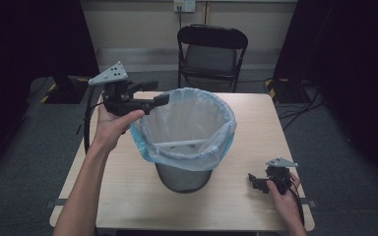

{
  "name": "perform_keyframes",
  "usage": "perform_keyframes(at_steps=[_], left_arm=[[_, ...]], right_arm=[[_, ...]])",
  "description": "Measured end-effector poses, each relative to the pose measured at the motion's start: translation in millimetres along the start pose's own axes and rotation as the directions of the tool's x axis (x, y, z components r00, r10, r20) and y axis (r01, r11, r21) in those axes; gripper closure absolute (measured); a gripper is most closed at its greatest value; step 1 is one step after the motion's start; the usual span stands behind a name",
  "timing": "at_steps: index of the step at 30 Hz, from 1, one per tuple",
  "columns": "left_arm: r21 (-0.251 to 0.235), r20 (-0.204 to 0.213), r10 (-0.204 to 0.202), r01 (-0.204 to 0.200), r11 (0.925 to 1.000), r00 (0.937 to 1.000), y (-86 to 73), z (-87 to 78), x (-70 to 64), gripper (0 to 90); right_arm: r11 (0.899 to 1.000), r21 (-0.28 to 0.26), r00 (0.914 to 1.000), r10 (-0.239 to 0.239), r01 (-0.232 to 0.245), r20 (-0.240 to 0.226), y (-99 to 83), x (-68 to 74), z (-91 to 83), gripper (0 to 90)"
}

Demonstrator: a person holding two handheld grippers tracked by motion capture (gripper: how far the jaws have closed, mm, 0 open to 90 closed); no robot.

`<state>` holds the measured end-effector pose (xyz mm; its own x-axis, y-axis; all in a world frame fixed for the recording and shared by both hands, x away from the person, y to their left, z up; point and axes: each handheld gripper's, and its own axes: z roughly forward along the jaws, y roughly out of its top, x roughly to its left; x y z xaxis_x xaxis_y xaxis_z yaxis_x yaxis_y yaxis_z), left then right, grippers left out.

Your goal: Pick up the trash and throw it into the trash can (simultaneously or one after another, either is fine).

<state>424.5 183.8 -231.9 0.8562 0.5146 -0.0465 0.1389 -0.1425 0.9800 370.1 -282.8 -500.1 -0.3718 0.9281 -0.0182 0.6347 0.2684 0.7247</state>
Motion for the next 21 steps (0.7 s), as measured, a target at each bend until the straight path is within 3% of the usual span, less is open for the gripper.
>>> perform_keyframes(at_steps=[2, 11, 21], left_arm=[[0.008, -0.015, 0.014, -0.014, 0.9999, 0.9998, -1.2, -1.0, 0.5, 32.0], [-0.012, -0.065, -0.028, 0.027, 0.9996, 0.9975, -10.0, -10.2, 13.8, 26.2], [-0.014, -0.091, -0.054, 0.053, 0.9985, 0.9944, -19.6, -26.1, 25.3, 28.1]], right_arm=[[1.000, 0.000, 1.0000, 0.000, 0.000, 0.000, 0.0, 0.0, 0.0, 7.7], [1.000, 0.000, 1.0000, 0.000, 0.000, 0.000, 0.0, 0.0, 0.0, 7.7], [1.000, 0.000, 1.0000, 0.000, 0.000, 0.000, 0.0, 0.0, 0.0, 7.7]])
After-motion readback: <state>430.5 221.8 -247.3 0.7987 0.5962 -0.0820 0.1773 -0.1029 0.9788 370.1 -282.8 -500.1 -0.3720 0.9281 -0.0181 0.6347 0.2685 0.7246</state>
